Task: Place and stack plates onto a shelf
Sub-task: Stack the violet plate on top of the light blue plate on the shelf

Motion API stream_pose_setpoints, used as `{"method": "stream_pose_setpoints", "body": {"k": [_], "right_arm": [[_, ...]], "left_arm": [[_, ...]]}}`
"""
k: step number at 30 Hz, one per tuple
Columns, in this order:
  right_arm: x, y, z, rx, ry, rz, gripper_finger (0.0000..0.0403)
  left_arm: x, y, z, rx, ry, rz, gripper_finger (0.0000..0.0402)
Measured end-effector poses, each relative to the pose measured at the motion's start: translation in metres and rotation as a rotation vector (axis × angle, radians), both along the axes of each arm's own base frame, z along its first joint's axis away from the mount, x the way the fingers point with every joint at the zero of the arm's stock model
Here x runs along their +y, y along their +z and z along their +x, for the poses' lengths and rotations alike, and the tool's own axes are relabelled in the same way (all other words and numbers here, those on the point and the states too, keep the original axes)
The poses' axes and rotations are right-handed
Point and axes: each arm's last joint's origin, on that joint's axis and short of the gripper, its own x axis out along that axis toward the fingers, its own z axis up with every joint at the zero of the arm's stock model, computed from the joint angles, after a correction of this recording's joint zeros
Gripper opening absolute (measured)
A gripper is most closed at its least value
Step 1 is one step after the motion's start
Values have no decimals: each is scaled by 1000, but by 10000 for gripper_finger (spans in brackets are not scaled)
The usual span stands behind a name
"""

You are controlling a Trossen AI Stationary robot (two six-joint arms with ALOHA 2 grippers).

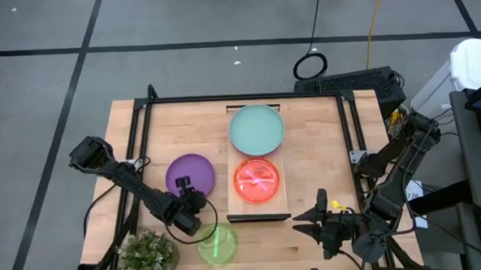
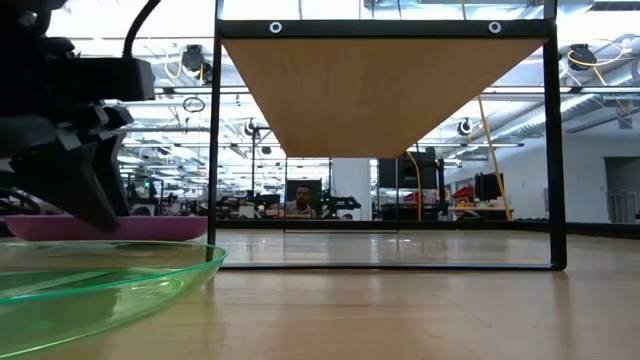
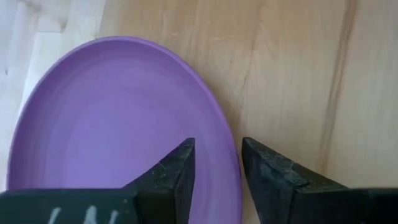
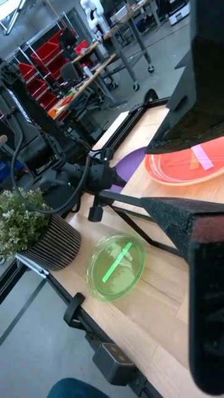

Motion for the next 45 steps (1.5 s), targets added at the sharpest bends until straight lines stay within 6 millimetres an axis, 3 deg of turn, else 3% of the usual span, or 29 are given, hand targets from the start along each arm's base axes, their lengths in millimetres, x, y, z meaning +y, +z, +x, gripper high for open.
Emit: {"method": "stream_pose_setpoints", "body": {"k": [12,21,25,30,45], "right_arm": [[0,0,0,0,0,2,107],[0,0,0,3,3,-3,107],[0,0,0,5,12,-29,107],[-1,0,1,7,17,-65,107],[-14,3,-6,46,6,-99,107]], "left_arm": [[9,-15,-4,3,21,-46,134],[8,-14,-5,-2,-12,5,22],[9,-11,-5,38,-49,39,13],[4,8,1,92,-59,53,13],[-4,90,14,208,-33,155,13]]}}
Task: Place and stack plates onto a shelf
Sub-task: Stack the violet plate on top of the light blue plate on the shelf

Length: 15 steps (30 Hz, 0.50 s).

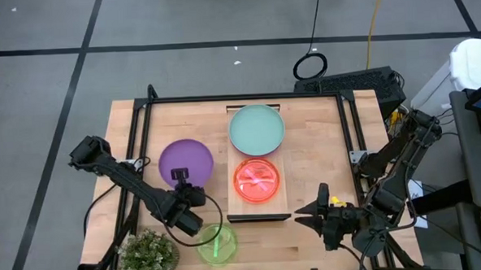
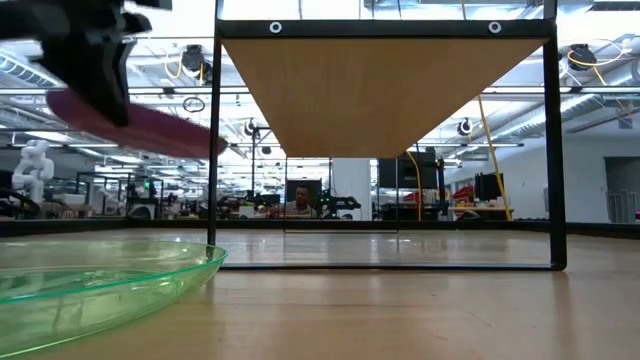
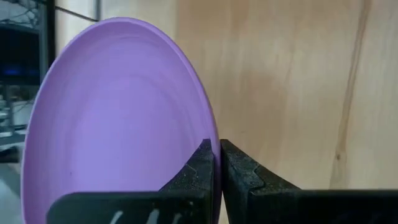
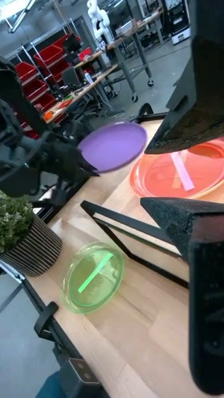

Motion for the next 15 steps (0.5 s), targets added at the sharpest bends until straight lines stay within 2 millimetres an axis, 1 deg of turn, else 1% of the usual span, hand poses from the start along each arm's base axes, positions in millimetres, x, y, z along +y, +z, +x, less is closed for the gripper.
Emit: {"method": "stream_pose_setpoints", "body": {"k": [8,12,15], "right_arm": [[-7,6,-6,1,1,1,107],[-8,7,-6,-1,2,0,107],[-8,7,-6,-1,3,-1,107]], "left_arm": [[2,47,4,16,-59,87,13],[6,68,13,-3,-144,125,13],[15,82,22,-19,-185,169,13]]}}
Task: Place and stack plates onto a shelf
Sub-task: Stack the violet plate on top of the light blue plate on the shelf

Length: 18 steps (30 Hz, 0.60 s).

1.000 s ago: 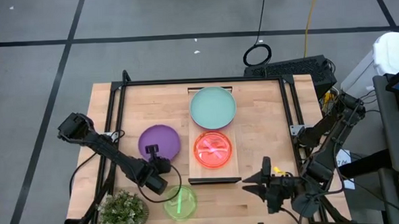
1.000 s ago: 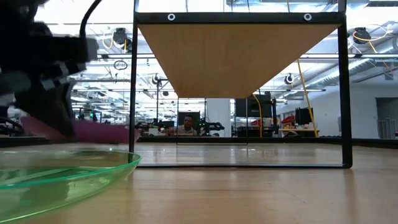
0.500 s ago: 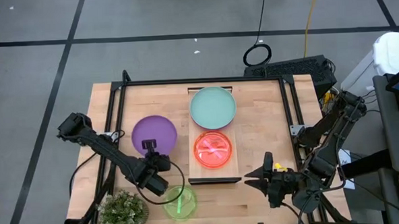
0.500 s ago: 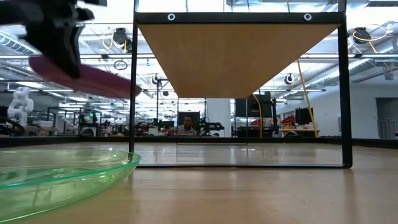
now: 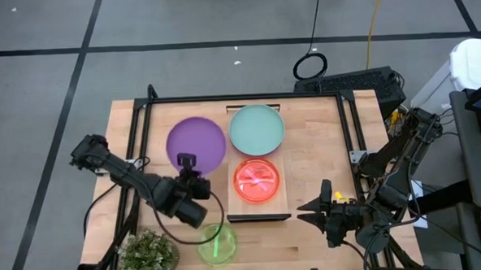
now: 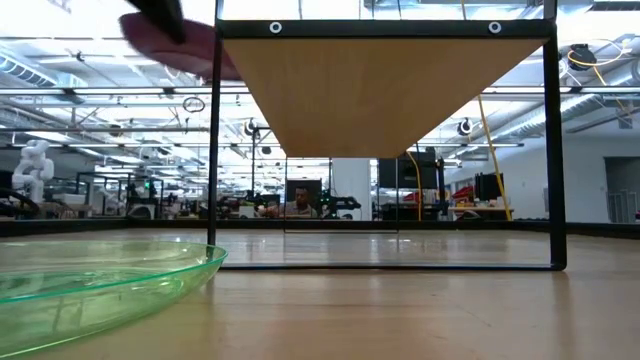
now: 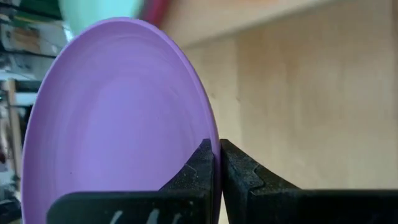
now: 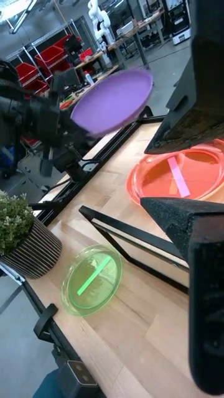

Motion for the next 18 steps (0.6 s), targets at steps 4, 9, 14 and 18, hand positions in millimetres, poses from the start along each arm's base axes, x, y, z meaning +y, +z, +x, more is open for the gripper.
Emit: {"method": "stream_pose_setpoints", "body": {"k": [4,9,14,18], "right_arm": [[0,0,0,-1,-2,5,107],[0,1,0,-6,-2,13,107],[0,1,0,-9,-12,37,107],[0,1,0,-9,-15,45,107]], "left_arm": [[16,12,15,-23,-26,12,13],[39,20,39,-45,-109,19,13],[63,24,61,-82,-204,-25,17],[80,28,74,-133,-264,-55,18]]}}
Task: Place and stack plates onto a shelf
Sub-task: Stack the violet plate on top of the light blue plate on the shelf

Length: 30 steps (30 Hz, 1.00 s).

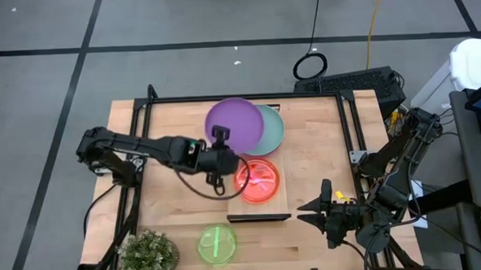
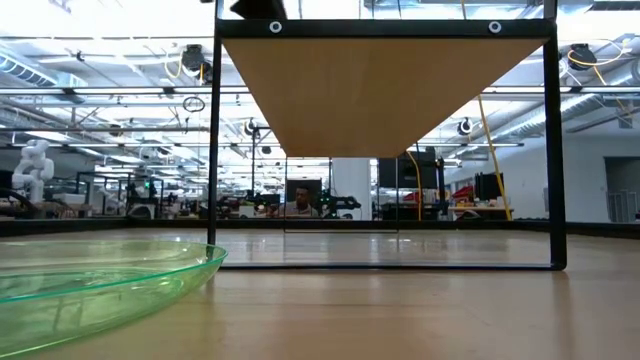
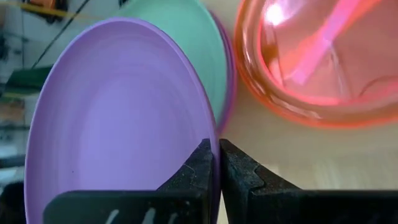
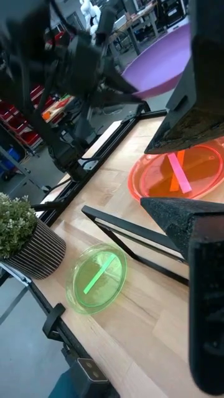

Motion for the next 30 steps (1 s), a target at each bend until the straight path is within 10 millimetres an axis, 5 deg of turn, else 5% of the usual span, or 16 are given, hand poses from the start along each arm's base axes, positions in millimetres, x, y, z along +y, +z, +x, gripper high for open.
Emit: {"method": "stream_pose_setpoints", "body": {"k": [13,19,30], "right_arm": [[0,0,0,3,-2,-3,107],[0,0,0,3,-2,-4,107],[0,0,0,3,-3,-7,107]], "left_arm": [[34,-4,28,-63,-158,-72,20],[36,-23,41,-8,-158,-75,21],[35,-25,44,-33,-125,-102,22]]}}
